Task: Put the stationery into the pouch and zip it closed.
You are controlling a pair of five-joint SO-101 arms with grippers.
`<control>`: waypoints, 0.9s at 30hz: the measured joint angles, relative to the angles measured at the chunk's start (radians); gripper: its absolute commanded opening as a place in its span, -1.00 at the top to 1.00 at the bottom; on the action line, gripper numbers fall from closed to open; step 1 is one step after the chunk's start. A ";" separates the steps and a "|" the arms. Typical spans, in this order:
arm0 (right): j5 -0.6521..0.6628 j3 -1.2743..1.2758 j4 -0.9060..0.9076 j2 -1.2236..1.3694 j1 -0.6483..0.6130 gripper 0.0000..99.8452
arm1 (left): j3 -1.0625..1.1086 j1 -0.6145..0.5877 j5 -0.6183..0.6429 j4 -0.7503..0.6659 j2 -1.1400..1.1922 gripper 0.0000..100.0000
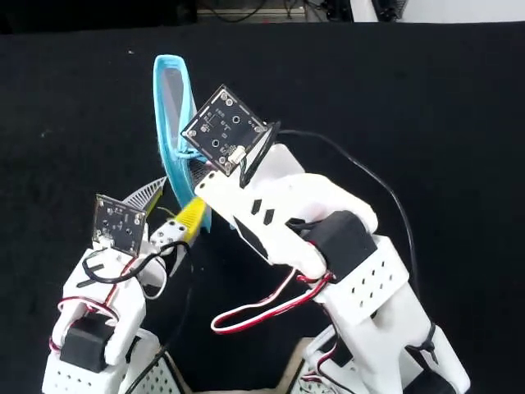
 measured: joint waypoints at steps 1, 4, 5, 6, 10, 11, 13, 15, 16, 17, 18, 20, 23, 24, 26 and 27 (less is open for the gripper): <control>0.000 0.000 -0.009 0.000 0.000 0.98 | 0.000 0.000 0.000 0.000 0.002 0.96; 0.000 0.000 -0.021 0.006 0.000 0.98 | 0.000 0.002 0.000 -0.009 0.005 0.94; 0.000 0.000 -0.025 0.006 0.000 0.98 | 0.000 0.002 0.002 -0.011 0.006 0.95; 0.000 0.000 -0.025 0.006 0.000 0.98 | 0.000 0.002 0.003 -0.011 0.006 0.94; 0.000 0.000 -0.025 0.006 0.000 0.98 | 0.000 -0.011 0.003 -0.003 -0.015 0.94; 0.000 0.000 -0.025 0.006 0.000 0.98 | -0.003 -0.018 -0.002 0.009 -0.025 0.94; 0.000 0.000 -0.017 0.006 0.000 0.98 | -0.029 -0.034 -0.032 0.046 -0.031 0.94; 0.000 0.000 0.002 0.006 -0.002 0.98 | -0.060 -0.043 -0.081 0.091 -0.031 0.94; 0.000 0.000 0.012 0.005 -0.002 0.98 | -0.071 -0.043 -0.107 0.107 -0.031 0.94; 0.000 0.000 0.021 0.005 -0.002 0.98 | -0.078 -0.043 -0.126 0.123 -0.031 0.94; 0.000 0.000 0.031 0.005 -0.003 0.98 | -0.081 -0.043 -0.138 0.135 -0.031 0.94; 0.000 0.000 0.049 0.005 -0.011 0.98 | -0.087 -0.044 -0.152 0.147 -0.032 0.94; 0.000 0.000 0.078 0.005 -0.018 0.98 | -0.091 -0.044 -0.160 0.150 -0.032 0.94; 0.000 0.000 0.086 0.005 -0.018 0.98 | -0.091 -0.044 -0.160 0.150 -0.032 0.94; 0.000 0.000 0.094 0.005 -0.018 0.97 | -0.091 -0.044 -0.160 0.150 -0.032 0.94; 0.000 0.000 0.094 0.005 -0.018 0.97 | -0.091 -0.044 -0.160 0.150 -0.032 0.94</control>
